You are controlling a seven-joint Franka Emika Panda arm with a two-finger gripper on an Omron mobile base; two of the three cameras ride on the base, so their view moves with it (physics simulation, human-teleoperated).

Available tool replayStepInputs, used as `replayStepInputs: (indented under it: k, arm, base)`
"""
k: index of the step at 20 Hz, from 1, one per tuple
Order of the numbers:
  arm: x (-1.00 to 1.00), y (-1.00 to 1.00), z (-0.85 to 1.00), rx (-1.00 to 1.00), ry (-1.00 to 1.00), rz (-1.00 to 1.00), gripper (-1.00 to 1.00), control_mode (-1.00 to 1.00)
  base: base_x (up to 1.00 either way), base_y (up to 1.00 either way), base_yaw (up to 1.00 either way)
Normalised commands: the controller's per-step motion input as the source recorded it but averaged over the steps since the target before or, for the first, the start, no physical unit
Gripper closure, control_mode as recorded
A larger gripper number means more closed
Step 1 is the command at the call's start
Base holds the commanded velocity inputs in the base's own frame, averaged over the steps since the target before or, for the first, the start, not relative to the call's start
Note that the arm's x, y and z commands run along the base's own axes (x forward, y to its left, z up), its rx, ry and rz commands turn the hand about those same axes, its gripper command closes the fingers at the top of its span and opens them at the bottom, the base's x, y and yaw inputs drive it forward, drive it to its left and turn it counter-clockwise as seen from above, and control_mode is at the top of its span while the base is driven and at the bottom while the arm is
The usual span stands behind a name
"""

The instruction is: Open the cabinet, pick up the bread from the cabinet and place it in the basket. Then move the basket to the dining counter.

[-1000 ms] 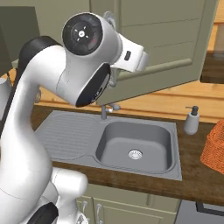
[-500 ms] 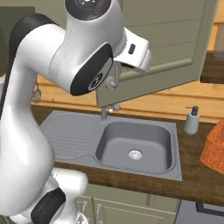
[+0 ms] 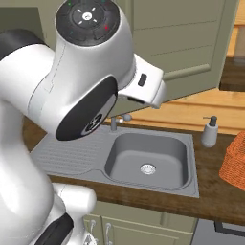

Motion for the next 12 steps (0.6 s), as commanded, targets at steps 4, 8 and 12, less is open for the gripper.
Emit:
replayStepInputs:
  k: [4,8,12]
  arm:
    - [-0.04,0.41,0.0,0.12,0.11,-0.1,-1.0,-1.0]
    - [-0.07,0.72,0.0,0.19,0.21,-0.19,-1.0,-1.0]
    - [-0.4,0.72,0.0,0.21,0.13,-0.21,-1.0,-1.0]
  base:
    - [0.0,0.0,0.0]
    - [0.0,0.0,0.0]
    - [0.0,0.0,0.0]
